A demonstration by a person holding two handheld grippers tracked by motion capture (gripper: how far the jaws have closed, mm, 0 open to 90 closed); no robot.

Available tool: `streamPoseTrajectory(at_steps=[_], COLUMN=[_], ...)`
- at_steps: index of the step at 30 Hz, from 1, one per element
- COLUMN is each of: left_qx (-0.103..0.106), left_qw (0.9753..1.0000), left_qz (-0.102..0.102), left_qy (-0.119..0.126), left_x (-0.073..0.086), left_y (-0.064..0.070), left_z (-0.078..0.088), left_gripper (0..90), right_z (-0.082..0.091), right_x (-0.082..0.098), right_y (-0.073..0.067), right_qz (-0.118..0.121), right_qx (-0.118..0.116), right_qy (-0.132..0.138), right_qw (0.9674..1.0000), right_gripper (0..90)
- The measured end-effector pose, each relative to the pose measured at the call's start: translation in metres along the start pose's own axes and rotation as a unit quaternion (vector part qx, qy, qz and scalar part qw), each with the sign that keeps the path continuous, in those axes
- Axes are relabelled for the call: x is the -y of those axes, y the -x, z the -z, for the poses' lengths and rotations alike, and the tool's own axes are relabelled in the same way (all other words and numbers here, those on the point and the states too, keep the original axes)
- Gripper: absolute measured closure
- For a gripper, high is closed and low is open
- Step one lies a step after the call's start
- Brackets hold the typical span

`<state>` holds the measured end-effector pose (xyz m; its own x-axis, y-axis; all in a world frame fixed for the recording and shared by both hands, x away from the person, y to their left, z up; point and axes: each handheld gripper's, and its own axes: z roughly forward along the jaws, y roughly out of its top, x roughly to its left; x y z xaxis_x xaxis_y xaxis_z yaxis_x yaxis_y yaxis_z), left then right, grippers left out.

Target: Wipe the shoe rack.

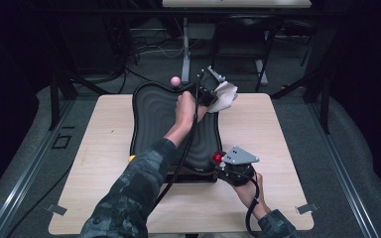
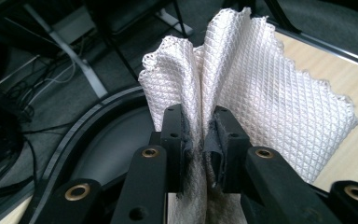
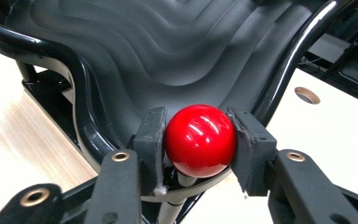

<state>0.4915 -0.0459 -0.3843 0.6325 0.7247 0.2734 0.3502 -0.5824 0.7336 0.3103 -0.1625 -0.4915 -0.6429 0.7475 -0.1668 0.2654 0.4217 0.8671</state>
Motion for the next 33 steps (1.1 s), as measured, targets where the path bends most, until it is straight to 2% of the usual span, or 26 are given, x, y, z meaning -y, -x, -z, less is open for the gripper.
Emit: streamPoseTrajectory(at_steps=[3, 6, 7, 13, 27, 33], left_qx=[0.007, 0.014, 0.017, 0.032, 0.065, 0.078], left_qw=[0.9999, 0.9997, 0.9996, 0.9991, 0.9972, 0.9956], left_qz=[-0.011, -0.021, -0.021, -0.026, -0.036, -0.050], left_qy=[-0.003, -0.005, -0.007, -0.007, -0.009, -0.014], left_x=[0.004, 0.008, 0.009, 0.020, 0.047, 0.061], left_y=[0.006, 0.011, 0.012, 0.017, 0.030, 0.042], left_z=[0.001, 0.003, 0.003, 0.008, 0.021, 0.028], left_gripper=[76.4, 76.4, 76.4, 76.5, 76.5, 76.4], right_z=[0.002, 0.004, 0.004, 0.006, 0.006, 0.005], right_x=[0.001, 0.002, 0.003, 0.004, 0.005, 0.006], right_y=[-0.002, 0.001, 0.001, 0.002, 0.004, 0.004], right_qz=[0.001, -0.002, -0.005, -0.008, -0.011, -0.013], right_qx=[0.012, 0.001, 0.005, -0.002, -0.005, -0.007], right_qy=[-0.004, -0.005, -0.002, 0.000, -0.001, 0.002], right_qw=[0.9999, 1.0000, 1.0000, 1.0000, 0.9999, 0.9999], right_gripper=[54.6, 54.8, 55.4, 59.1, 59.6, 59.6])
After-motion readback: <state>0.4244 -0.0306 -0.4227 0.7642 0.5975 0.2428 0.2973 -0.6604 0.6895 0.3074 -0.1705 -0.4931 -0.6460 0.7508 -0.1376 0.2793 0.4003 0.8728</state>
